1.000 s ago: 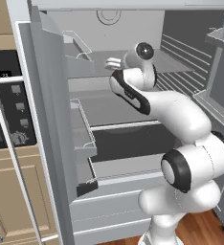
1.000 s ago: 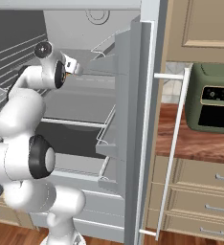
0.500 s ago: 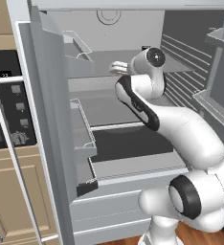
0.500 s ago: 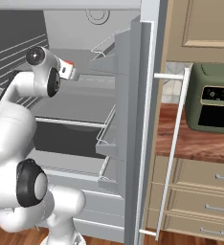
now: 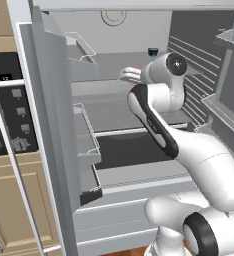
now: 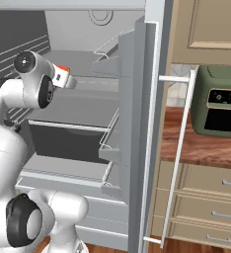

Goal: Pick the cheese from the fridge and the cheese grater from the cabinet and place them next to the salad bowl.

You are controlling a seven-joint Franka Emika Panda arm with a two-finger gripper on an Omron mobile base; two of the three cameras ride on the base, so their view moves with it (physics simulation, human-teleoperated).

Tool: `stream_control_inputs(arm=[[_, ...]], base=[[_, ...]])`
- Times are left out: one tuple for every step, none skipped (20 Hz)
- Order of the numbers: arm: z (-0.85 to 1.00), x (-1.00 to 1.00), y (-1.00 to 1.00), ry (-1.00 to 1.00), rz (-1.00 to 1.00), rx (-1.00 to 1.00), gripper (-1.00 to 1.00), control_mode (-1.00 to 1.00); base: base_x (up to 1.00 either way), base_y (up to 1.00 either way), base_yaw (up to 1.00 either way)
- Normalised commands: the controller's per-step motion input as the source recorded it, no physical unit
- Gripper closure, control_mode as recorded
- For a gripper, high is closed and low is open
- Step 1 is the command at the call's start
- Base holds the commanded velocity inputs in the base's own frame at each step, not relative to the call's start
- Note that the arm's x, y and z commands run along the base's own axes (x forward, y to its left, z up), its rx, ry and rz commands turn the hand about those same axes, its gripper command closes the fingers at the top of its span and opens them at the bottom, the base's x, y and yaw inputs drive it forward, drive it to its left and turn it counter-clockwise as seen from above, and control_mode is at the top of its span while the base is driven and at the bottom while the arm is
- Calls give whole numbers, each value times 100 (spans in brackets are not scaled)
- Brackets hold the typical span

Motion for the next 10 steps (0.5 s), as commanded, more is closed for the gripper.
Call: stream_control_inputs(arm=[[5,-62,-7,-2,0,0,100,-100],[8,-60,-9,0,0,0,100,-100],[11,-57,-12,0,0,0,100,-100],[12,-57,-16,0,0,0,100,-100],[12,-55,-15,0,0,0,100,-100],[12,-59,-13,0,0,0,100,-100],[9,-61,-13,0,0,0,100,-100],[0,-62,-8,0,0,0,100,-100],[0,-64,-7,0,0,0,100,-100],[0,-64,-7,0,0,0,100,-100]], base=[[0,0,0],[0,0,0],[0,0,0],[0,0,0],[0,0,0],[0,0,0],[0,0,0],[0,0,0],[0,0,0],[0,0,0]])
